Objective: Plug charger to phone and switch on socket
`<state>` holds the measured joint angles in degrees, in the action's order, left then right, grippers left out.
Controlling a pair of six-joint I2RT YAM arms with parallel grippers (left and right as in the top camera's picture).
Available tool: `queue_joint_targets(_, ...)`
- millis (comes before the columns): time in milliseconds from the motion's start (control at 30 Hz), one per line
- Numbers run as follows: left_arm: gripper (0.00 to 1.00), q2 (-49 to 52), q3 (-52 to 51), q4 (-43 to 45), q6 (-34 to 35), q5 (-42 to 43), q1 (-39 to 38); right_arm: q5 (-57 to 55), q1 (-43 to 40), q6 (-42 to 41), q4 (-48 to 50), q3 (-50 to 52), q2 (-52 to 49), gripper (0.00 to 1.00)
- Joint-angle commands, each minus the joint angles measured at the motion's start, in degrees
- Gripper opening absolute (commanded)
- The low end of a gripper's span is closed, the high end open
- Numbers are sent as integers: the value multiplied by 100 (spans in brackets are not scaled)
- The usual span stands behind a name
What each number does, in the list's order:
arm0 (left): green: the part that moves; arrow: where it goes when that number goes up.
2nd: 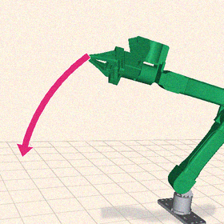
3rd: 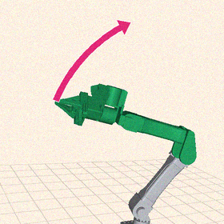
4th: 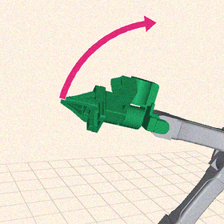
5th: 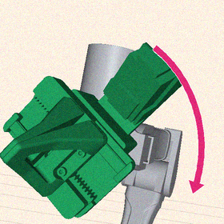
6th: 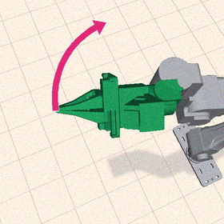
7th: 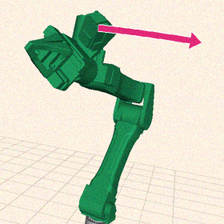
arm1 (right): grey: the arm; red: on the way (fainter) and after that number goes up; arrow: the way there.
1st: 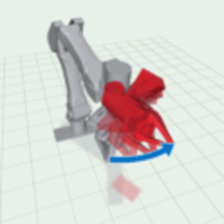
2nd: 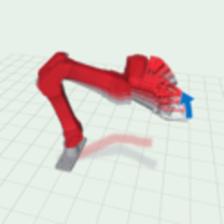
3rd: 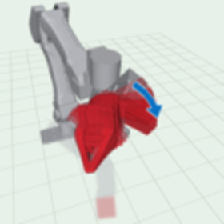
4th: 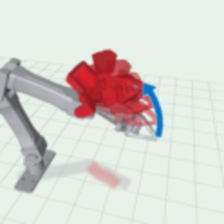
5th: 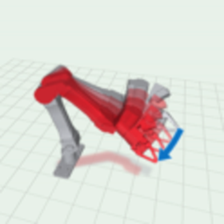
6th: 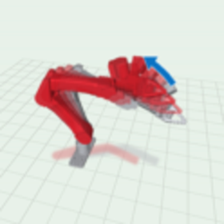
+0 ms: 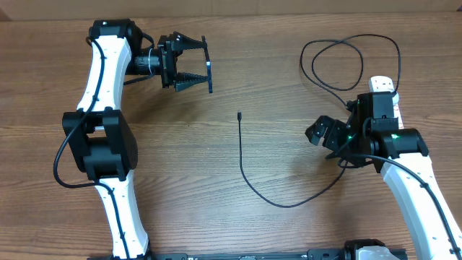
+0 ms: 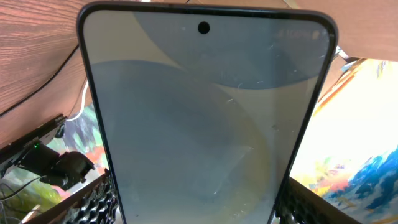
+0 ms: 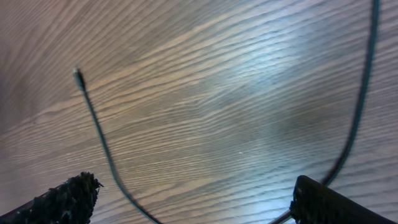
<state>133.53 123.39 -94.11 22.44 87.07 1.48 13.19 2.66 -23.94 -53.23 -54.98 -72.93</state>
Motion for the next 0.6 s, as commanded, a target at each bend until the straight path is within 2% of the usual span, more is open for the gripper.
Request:
queue_joint_targets(0, 60, 4, 162, -13, 74, 352, -87, 186, -11, 39, 83, -264, 33, 100)
queue_joint_targets(200, 60, 4, 162, -15, 76, 354, -131, 2511, -9, 39, 1045, -262, 24, 100)
queue_joint_targets(367, 61, 4, 162, -15, 76, 354, -131, 2763, 94, 144, 1464, -264, 26, 100)
queue_joint_targets(567, 61, 4, 162, -15, 81, 354, -131, 2577, 470, 428, 1209, -299, 26, 90)
